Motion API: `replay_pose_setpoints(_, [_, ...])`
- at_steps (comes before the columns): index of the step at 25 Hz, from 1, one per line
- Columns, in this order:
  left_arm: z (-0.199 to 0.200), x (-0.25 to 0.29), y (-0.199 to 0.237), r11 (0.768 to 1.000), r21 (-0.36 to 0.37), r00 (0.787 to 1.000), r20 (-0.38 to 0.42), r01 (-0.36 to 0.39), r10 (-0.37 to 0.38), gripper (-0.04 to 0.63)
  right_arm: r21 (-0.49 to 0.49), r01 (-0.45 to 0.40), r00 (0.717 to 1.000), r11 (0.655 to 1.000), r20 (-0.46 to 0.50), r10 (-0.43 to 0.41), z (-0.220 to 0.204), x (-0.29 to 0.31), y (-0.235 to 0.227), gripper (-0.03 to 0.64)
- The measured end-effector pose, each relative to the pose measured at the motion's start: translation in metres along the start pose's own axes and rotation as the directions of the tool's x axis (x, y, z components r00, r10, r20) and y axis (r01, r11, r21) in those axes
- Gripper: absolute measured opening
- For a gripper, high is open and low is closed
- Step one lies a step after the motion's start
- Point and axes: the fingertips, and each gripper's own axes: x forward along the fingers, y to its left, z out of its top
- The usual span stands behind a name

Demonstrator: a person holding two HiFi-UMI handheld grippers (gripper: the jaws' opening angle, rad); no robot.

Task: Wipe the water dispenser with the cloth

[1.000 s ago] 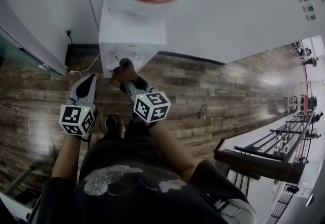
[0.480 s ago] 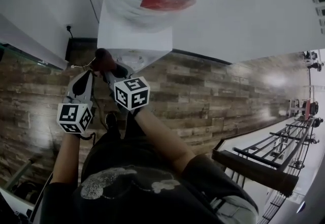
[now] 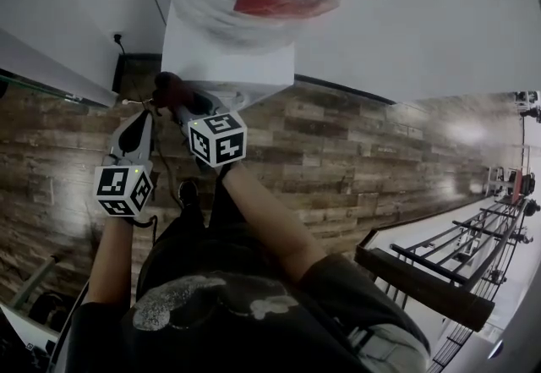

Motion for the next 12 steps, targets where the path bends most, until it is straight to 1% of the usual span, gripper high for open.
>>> replay_pose_setpoints(4, [-0.002, 0.006, -0.006, 1.000, -0.004, 1.000, -0.002, 0.017, -0.017, 0.020, 0.039, 0.035, 0.999, 0.999, 0.034, -0.036, 0.004, -0.020, -0.015, 0.063])
replay_pose_setpoints(8, [-0.002, 0.012, -0.017, 0.999, -0.007, 0.999, -0.001, 0.048, -0.048, 0.020, 0.094, 0.104, 0.990, 0.990, 0.083, -0.112, 0.012, -0.048, -0.041, 0.063])
replay_pose_setpoints(12, [-0.010, 0.017, -0.032, 0.995, -0.006, 0.995, -0.006, 0.103, -0.103, 0.020, 0.145, 0.174, 0.975, 0.974, 0.111, -0.191, 0.011, -0.078, -0.071, 0.063])
